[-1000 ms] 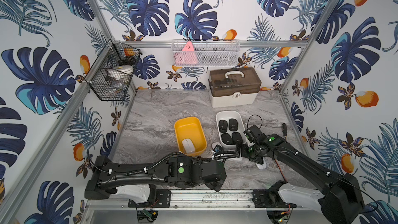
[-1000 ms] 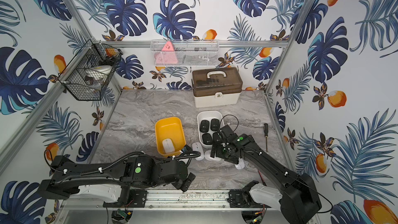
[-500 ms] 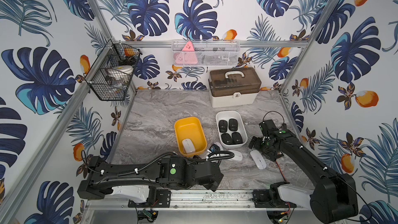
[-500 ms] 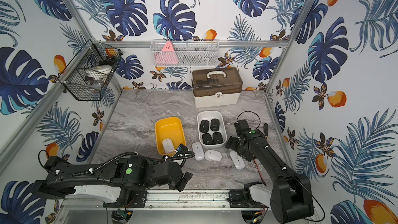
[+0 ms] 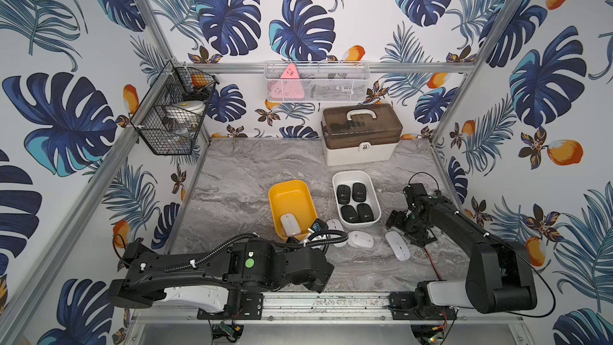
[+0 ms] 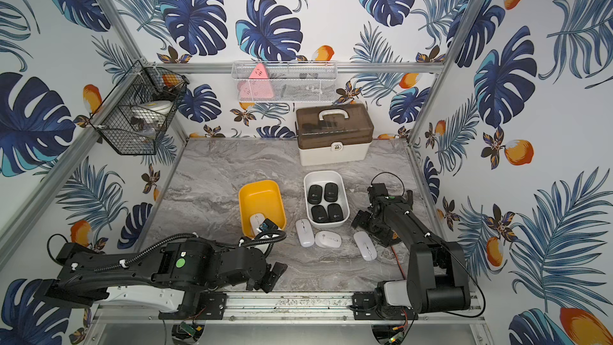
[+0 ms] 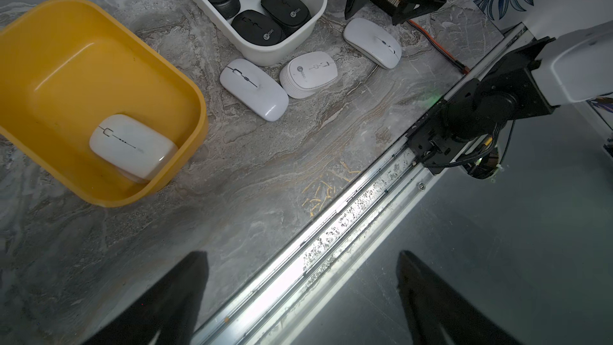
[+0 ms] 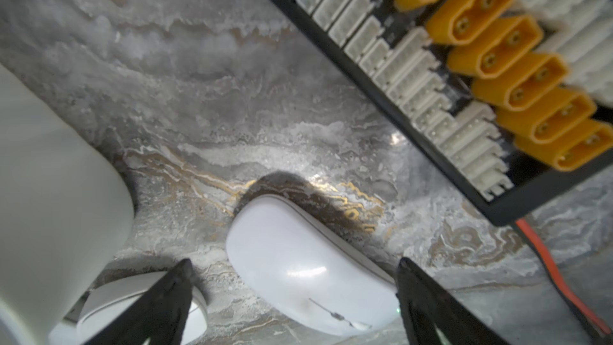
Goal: Place the mice by color into the storage box
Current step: Pick up the mouse from the center of the board.
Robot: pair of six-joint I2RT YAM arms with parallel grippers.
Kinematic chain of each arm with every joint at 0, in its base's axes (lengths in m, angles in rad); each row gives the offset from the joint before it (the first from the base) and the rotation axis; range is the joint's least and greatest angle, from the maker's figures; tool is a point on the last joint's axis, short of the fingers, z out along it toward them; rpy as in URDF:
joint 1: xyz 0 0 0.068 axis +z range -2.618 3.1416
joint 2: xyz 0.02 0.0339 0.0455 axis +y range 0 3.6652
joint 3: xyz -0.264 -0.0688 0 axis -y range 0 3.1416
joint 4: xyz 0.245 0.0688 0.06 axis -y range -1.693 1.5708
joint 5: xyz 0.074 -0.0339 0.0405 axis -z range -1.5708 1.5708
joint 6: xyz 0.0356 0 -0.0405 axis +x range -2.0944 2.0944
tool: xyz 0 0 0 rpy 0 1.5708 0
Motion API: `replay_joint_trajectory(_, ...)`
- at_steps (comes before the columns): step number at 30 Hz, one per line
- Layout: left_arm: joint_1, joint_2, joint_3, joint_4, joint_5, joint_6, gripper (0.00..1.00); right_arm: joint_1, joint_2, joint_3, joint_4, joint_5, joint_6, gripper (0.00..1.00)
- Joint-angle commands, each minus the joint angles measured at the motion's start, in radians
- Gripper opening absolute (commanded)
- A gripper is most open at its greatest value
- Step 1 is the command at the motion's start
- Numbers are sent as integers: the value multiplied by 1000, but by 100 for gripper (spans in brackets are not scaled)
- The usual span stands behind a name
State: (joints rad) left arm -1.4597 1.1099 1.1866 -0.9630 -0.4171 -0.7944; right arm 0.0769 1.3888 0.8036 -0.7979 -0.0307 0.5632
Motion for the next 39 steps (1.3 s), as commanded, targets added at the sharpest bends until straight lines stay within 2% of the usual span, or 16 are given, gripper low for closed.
replay_joint_trajectory(1, 0, -11, 3, -37, -31, -19, 94, -11, 29, 18, 28, 23, -21, 87)
replay_joint_trajectory(3, -2, -17, 6, -49, -39, -27, 94, -23, 42, 29, 31, 32, -25, 77)
replay_joint_trajectory(5, -1, -22, 6, -56, -46, -32, 94, -36, 45, 38, 34, 47, -26, 72)
replay_joint_trajectory(10, -1, -28, 3, -67, -50, -43, 94, -67, 72, 42, 46, 55, -42, 26)
replay_joint_trajectory(12, 0, -28, 4, -73, -52, -47, 94, -75, 82, 34, 58, 59, -45, 13)
replay_joint_trajectory(13, -1, -28, 3, -75, -55, -48, 94, -77, 90, 28, 66, 58, -47, 11)
replay_joint_trajectory(21, -1, -33, 5, -91, -63, -54, 94, -78, 145, 20, 99, 28, -57, 4)
replay_joint_trajectory(27, -1, -33, 0, -90, -65, -57, 94, -54, 134, -28, 142, -65, -63, 1)
replay_joint_trajectory(33, -1, -29, -13, -71, -52, -46, 94, 33, 96, -64, 135, -100, -57, 0)
replay_joint_trajectory(39, 1, -14, -21, -65, -34, -41, 94, 192, 58, -113, 119, -100, -5, 0)
